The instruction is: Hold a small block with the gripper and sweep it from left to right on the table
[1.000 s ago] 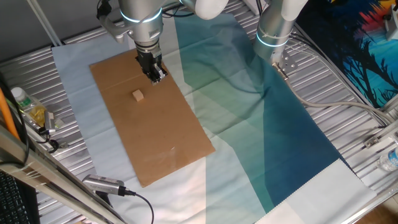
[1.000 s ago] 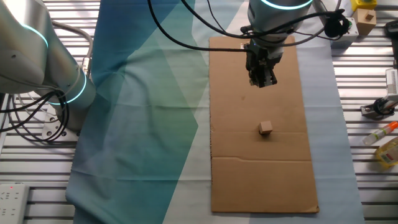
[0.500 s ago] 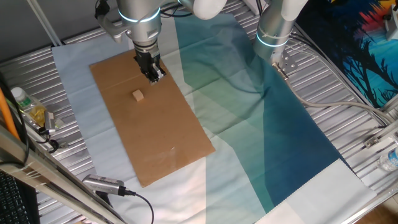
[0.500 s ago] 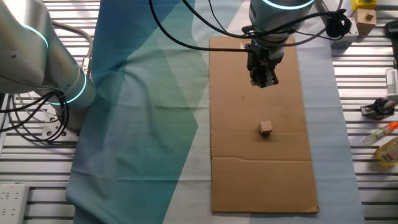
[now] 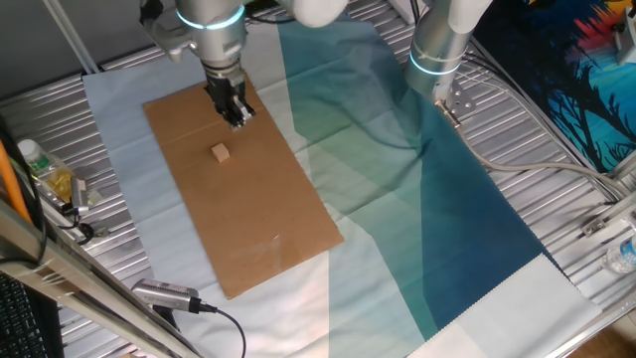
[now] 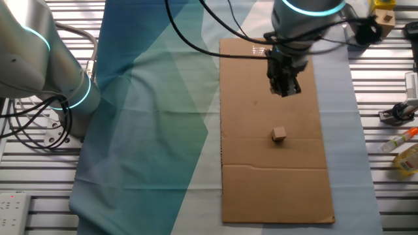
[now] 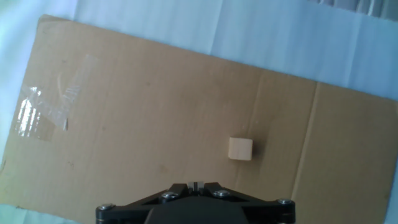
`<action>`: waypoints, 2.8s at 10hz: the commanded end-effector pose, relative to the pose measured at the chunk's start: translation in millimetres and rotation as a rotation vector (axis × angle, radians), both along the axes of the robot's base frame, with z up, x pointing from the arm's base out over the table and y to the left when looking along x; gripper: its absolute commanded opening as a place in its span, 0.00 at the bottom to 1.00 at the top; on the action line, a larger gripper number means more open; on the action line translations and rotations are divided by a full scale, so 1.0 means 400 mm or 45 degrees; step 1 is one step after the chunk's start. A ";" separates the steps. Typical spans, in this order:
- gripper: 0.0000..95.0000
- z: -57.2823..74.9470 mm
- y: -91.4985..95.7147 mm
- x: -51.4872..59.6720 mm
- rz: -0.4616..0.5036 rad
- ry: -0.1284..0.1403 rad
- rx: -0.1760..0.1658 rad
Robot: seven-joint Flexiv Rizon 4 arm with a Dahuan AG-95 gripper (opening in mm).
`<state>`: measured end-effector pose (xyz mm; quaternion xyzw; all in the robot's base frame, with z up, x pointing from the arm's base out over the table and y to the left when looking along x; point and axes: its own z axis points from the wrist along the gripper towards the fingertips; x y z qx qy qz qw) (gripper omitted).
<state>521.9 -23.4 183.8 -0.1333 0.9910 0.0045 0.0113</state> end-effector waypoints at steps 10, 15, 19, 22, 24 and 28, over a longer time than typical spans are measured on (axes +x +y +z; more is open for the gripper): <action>0.00 0.030 -0.012 -0.012 -0.014 -0.031 -0.008; 0.00 0.030 -0.012 -0.011 -0.062 -0.048 0.004; 0.00 0.030 -0.012 -0.011 -0.029 -0.018 0.024; 0.00 0.030 -0.012 -0.011 -0.003 0.029 0.001; 0.00 0.030 -0.012 -0.011 -0.008 0.072 -0.014; 0.00 0.030 -0.012 -0.011 0.008 0.078 -0.009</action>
